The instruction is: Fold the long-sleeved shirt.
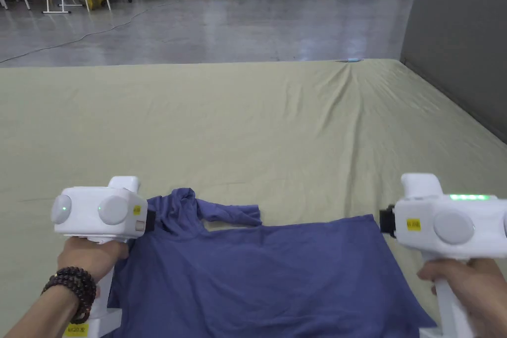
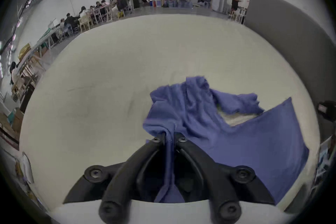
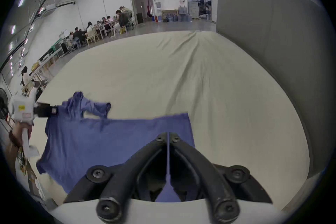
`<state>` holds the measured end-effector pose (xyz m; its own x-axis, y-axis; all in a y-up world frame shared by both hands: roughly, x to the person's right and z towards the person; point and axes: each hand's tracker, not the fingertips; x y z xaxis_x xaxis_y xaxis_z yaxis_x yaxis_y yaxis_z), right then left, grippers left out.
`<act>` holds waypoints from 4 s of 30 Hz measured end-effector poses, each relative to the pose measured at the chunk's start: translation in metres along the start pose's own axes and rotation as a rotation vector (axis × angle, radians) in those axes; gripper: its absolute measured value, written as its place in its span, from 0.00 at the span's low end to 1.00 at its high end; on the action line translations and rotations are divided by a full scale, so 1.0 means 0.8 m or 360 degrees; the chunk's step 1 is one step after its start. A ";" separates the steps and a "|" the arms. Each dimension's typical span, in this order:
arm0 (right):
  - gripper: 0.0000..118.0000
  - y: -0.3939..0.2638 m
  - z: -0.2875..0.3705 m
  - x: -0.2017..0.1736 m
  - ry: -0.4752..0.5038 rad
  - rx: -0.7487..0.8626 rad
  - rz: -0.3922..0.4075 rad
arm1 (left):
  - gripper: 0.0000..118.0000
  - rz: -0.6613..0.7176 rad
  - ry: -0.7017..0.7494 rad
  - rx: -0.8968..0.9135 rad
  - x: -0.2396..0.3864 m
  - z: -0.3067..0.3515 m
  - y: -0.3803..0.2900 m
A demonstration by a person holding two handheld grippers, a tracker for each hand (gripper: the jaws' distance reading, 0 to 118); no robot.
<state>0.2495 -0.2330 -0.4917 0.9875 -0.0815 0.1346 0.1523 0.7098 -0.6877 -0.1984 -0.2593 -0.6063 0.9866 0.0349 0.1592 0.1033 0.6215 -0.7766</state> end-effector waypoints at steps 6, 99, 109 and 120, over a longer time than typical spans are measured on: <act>0.74 0.062 -0.086 0.018 0.0002 -0.0109 -0.0078 | 0.00 0.0023 -0.0057 0.0026 -0.010 0.018 0.003; 0.28 -0.189 0.043 0.047 0.0060 -0.0661 0.0325 | 0.29 0.0081 -0.0133 -0.0172 -0.053 0.129 -0.258; 0.75 -0.129 0.123 0.057 0.0039 -0.0318 0.0240 | 0.88 0.0093 -0.0160 0.0067 -0.068 0.188 -0.207; 0.00 -0.054 0.040 0.020 0.0060 -0.0259 0.0207 | 0.00 0.0132 -0.0169 0.0150 0.005 0.133 -0.028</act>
<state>0.2573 -0.2426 -0.4372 0.9996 -0.0248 0.0126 0.0248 0.5938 -0.8042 -0.2100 -0.1898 -0.5235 0.9718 0.1690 0.1644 0.0045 0.6837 -0.7297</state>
